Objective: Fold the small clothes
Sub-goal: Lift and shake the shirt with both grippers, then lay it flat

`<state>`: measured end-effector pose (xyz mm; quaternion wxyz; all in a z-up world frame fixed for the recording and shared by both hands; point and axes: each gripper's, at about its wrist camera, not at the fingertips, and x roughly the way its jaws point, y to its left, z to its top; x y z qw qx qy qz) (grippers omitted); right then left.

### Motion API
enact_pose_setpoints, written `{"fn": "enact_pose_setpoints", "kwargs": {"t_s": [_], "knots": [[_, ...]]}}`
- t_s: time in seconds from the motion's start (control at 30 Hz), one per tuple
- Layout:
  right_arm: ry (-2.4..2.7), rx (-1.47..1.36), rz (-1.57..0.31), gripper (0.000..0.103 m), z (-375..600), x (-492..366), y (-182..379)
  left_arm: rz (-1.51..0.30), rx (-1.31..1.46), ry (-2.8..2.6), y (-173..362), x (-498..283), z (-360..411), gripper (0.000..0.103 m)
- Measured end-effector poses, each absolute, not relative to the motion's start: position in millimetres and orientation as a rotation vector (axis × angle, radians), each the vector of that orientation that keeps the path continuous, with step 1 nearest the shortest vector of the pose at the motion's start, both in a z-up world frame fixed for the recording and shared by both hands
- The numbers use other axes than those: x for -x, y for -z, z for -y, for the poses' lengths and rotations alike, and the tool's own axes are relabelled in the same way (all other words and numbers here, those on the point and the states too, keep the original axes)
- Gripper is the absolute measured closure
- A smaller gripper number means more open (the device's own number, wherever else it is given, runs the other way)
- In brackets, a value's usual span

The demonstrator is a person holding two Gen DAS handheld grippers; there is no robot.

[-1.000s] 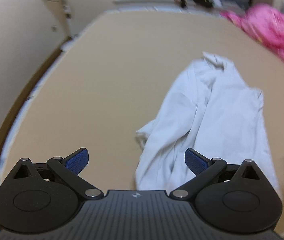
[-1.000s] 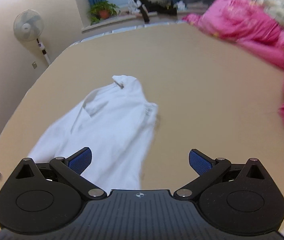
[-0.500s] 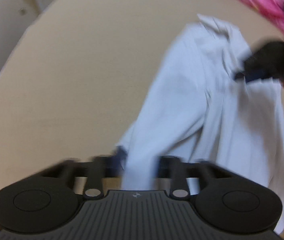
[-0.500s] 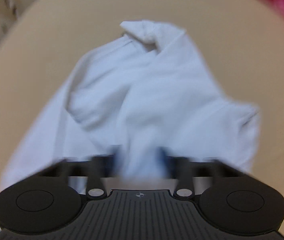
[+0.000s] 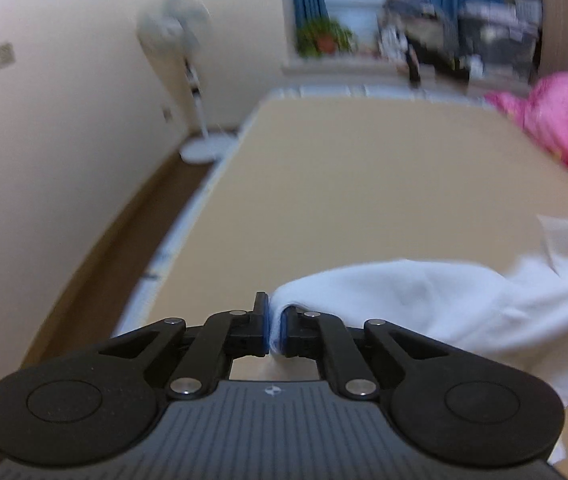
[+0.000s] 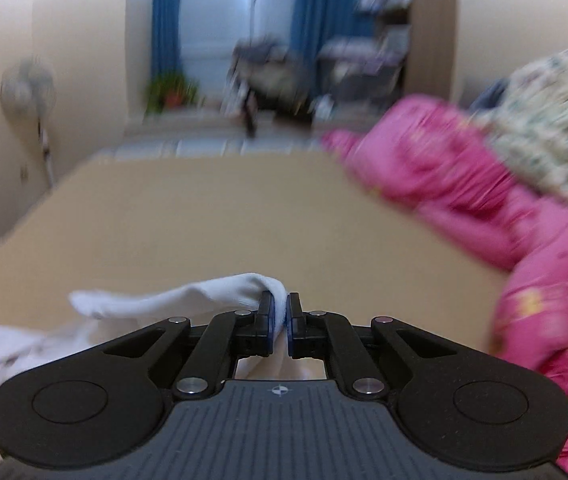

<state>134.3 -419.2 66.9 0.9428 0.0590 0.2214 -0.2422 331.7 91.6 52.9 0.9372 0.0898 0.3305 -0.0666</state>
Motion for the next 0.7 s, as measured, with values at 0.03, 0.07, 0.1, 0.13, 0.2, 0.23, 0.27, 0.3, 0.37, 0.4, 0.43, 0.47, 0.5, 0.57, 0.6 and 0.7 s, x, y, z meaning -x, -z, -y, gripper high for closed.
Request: {"fn": "enact_pose_setpoints", "kwargs": {"t_s": [0.03, 0.07, 0.1, 0.13, 0.2, 0.23, 0.27, 0.3, 0.37, 0.4, 0.43, 0.47, 0.5, 0.57, 0.6, 0.7], "knots": [[0.493, -0.111, -0.401, 0.098, 414.1, -101.1, -83.9, -0.639, -0.167, 0.138, -70.1, -310.7, -103.0, 0.098], [0.492, -0.091, -0.347, 0.098, 405.4, -68.6, -100.4, -0.593, -0.159, 0.138, -89.5, -284.1, -114.8, 0.098], [0.492, -0.075, -0.302, 0.098, 398.6, -39.1, -114.3, -0.554, -0.150, 0.134, -105.6, -262.2, -125.4, 0.098], [0.485, -0.067, -0.255, 0.098, 399.8, -5.5, -124.1, -0.517, -0.140, 0.133, -120.4, -239.5, -132.5, 0.098], [0.466, -0.060, -0.160, 0.098, 386.4, 62.8, -152.6, -0.438, -0.109, 0.154, -157.3, -183.7, -148.6, 0.098], [0.459, -0.055, -0.125, 0.098, 384.1, 92.1, -162.1, -0.400, -0.094, 0.168, -174.2, -156.9, -154.3, 0.098], [0.455, -0.045, -0.080, 0.098, 380.4, 123.8, -175.7, -0.356, -0.080, 0.181, -194.0, -128.4, -165.0, 0.098], [0.456, -0.035, -0.044, 0.098, 375.4, 146.9, -186.2, -0.319, -0.069, 0.185, -209.3, -104.7, -166.6, 0.098], [0.450, -0.023, 0.026, 0.098, 366.0, 190.3, -208.8, -0.245, -0.051, 0.210, -238.9, -63.9, -172.6, 0.098], [0.449, -0.012, 0.055, 0.098, 363.3, 206.2, -218.2, -0.218, -0.047, 0.220, -249.9, -44.8, -173.4, 0.098], [0.452, -0.006, 0.076, 0.098, 368.6, 217.8, -224.5, -0.195, -0.045, 0.226, -259.9, -29.6, -173.9, 0.098], [0.454, -0.005, 0.097, 0.098, 369.4, 227.2, -230.5, -0.171, -0.048, 0.228, -267.2, -20.5, -174.6, 0.098], [0.454, -0.006, 0.109, 0.098, 371.8, 231.7, -234.0, -0.155, -0.052, 0.226, -272.8, -17.9, -168.7, 0.098], [0.466, 0.000, 0.109, 0.098, 377.6, 225.6, -230.4, -0.150, -0.055, 0.227, -277.0, -21.0, -159.5, 0.098], [0.470, -0.001, 0.100, 0.098, 383.4, 216.0, -226.5, -0.165, -0.056, 0.227, -274.4, -29.8, -154.4, 0.098], [0.472, -0.014, 0.021, 0.098, 401.5, 156.8, -202.0, -0.265, -0.073, 0.215, -252.5, -79.0, -132.3, 0.098]]}}
